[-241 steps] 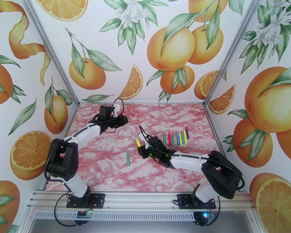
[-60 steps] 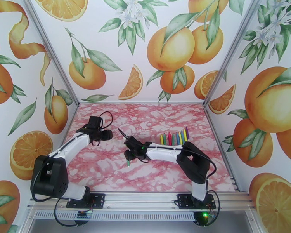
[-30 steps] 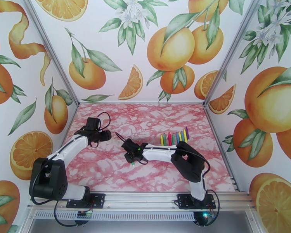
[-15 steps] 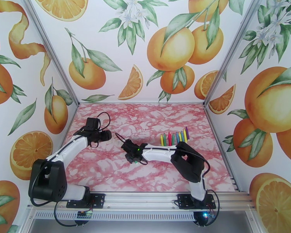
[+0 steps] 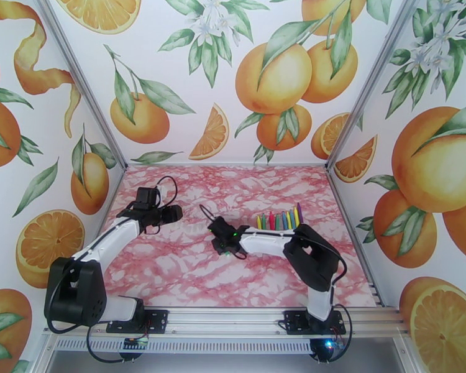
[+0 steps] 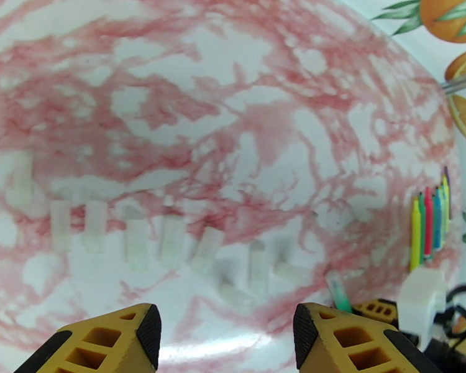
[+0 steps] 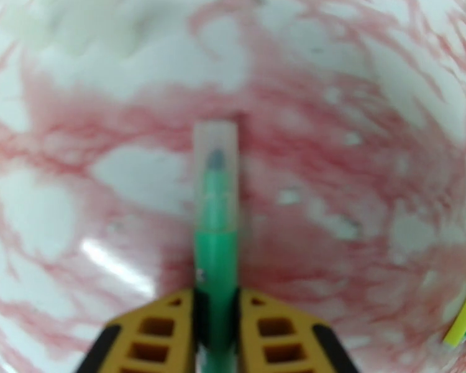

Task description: Open the pen caps

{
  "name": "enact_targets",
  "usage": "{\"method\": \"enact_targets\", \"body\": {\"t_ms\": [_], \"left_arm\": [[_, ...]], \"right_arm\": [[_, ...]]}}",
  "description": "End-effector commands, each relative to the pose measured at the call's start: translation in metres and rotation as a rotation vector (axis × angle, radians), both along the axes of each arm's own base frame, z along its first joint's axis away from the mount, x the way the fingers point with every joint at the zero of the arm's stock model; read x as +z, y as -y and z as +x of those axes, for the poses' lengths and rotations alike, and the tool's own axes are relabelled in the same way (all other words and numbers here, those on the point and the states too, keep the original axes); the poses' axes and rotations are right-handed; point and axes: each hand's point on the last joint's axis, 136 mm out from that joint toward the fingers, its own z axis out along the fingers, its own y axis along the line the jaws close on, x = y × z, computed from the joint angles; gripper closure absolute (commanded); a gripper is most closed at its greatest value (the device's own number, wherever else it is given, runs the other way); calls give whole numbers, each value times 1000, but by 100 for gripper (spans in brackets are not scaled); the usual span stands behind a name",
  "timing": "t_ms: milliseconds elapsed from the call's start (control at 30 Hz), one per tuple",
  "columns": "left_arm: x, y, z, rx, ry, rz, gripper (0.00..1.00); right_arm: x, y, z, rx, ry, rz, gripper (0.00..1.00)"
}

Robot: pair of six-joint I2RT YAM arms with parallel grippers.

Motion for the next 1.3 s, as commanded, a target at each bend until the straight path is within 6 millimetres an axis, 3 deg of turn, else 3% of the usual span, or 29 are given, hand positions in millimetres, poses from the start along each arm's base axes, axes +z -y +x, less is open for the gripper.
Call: {"method": "enact_targets", "body": {"t_ms": [0,100,433,700,1267], "left_arm": [[8,16,8,-34,27,-56,39],[7,29,10,-68,23,-61,39],[13,102,18,-256,43,-194,38],[16,129,22,-325,48,-256,38],[27,181,9,-511,33,-341,39]], "right_arm": [[22,-5,10,-15,40,107,80],[24,1,18,-35,50,118,81],[48,-1,25,-49,137,229,81],[75,3,24,-42,220,307,80],[100,-5,24,8,266,354,79]]}}
